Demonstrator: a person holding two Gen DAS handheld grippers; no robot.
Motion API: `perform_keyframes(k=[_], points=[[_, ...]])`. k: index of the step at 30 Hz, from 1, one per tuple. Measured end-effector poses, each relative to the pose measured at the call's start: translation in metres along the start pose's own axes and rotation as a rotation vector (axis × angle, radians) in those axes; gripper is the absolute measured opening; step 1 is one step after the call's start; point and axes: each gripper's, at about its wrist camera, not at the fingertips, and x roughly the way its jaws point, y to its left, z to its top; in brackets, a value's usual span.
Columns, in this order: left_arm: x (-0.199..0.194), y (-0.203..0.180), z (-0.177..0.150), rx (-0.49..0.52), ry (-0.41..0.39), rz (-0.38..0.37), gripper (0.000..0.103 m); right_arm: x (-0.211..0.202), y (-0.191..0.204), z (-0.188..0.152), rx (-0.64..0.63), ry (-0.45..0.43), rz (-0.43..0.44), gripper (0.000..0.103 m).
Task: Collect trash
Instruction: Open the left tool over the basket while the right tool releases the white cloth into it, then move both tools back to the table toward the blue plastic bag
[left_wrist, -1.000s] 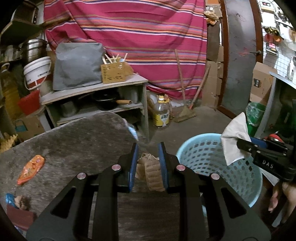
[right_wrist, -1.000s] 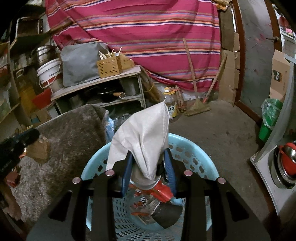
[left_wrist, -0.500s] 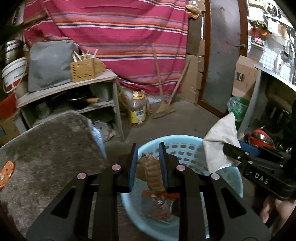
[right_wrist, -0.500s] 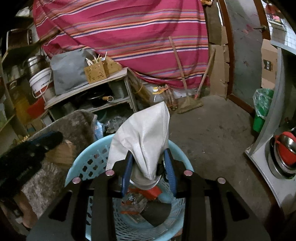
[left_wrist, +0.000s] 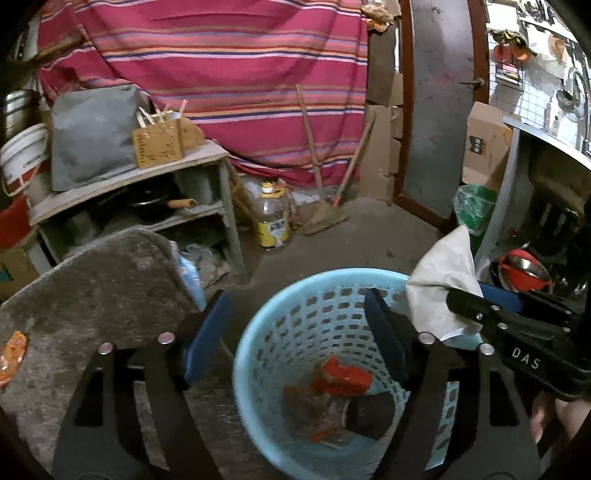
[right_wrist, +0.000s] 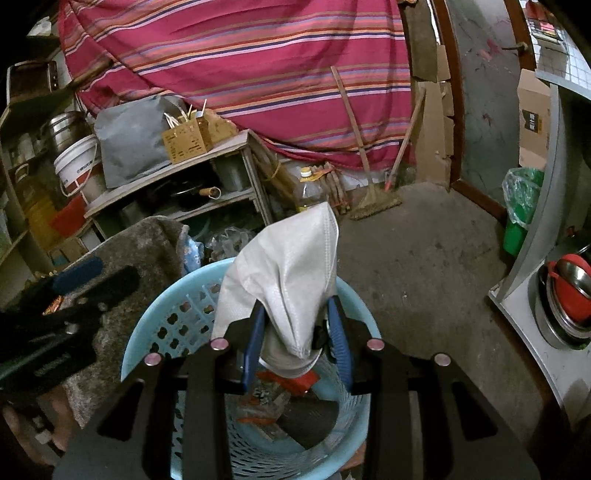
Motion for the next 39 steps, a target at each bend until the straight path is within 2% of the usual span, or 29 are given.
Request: perform_keyframes(k=[3,5,8,9,10,11,12,21,24,31,39], points=[[-0.018,0.017,-0.002,-0.017,-0.023,0.03,0.089,0.002,0.008,0.001,-0.013,0.004,0.006,0.035],[-0.029,0.03,-0.005,-0.017,-0.034,0.06,0.092,0.004,0.013,0.001,-0.02,0.007,0.013,0.035],[-0.047,0.05,-0.011,-0.016,-0.044,0.115,0.093,0.009,0.028,-0.002,-0.041,0.026,0.02,0.04],[-0.055,0.061,-0.013,-0.025,-0.049,0.134,0.095,0.01,0.034,-0.002,-0.048,0.028,0.014,0.051],[-0.064,0.073,-0.016,-0.039,-0.05,0.15,0.096,0.01,0.038,-0.003,-0.049,0.023,-0.002,0.071],[-0.072,0.085,-0.019,-0.053,-0.052,0.164,0.097,0.009,0.04,-0.004,-0.048,0.015,-0.013,0.077],[-0.08,0.096,-0.021,-0.065,-0.054,0.177,0.097,0.007,0.045,-0.004,-0.047,0.003,-0.013,0.079],[-0.151,0.197,-0.056,-0.118,-0.058,0.362,0.098,-0.009,0.09,-0.011,-0.086,-0.024,-0.014,0.087],[-0.174,0.231,-0.069,-0.161,-0.06,0.415,0.098,-0.015,0.116,-0.016,-0.094,-0.043,0.017,0.09],[-0.212,0.299,-0.111,-0.257,-0.047,0.494,0.098,-0.03,0.189,-0.028,-0.126,-0.093,0.118,0.095],[-0.23,0.348,-0.144,-0.329,-0.019,0.544,0.098,-0.027,0.272,-0.052,-0.27,-0.082,0.148,0.095]])
